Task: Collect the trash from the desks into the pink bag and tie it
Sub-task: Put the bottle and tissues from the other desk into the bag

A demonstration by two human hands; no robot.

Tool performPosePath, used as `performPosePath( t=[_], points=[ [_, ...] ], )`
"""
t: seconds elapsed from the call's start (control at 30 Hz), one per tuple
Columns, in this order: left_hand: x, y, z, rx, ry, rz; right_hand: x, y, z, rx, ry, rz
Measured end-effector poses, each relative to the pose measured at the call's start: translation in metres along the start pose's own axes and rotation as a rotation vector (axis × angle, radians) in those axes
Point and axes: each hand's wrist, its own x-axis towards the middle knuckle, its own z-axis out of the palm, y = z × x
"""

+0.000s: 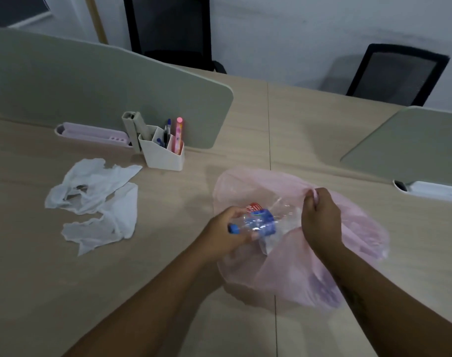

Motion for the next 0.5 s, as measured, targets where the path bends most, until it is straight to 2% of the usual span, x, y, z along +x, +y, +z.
performPosePath(
  t=[0.07, 0.1, 0.2, 0.27, 0.37, 0.43, 0.5],
  points=[
    [0.012, 0.000, 0.013, -0.030, -0.025, -0.048, -0.001, 0.000, 0.003, 0.002, -0.015, -0.006],
    [0.014, -0.003, 0.011, -0.014, 0.045, -0.049, -0.001, -0.001, 0.005, 0.005, -0.028, -0.011],
    [0.012, -0.029, -0.034, 0.313, 0.495, 0.010, -0.004, -0.002, 0.019, 0.012, -0.079, -0.027],
    [0.007, -0.058, -0.083, 0.659, 0.663, -0.087, -0.008, -0.003, 0.031, 0.005, -0.121, -0.027],
    [-0.010, -0.099, -0.154, 1.026, 0.781, -0.400, -0.014, -0.005, 0.046, -0.046, -0.189, -0.053],
    [-0.024, -0.119, -0.190, 1.069, 0.840, -0.462, -0.016, -0.005, 0.052, -0.088, -0.226, -0.080],
    [-0.029, -0.130, -0.218, 1.047, 0.780, -0.494, -0.015, -0.005, 0.056, -0.129, -0.255, -0.091]
  ],
)
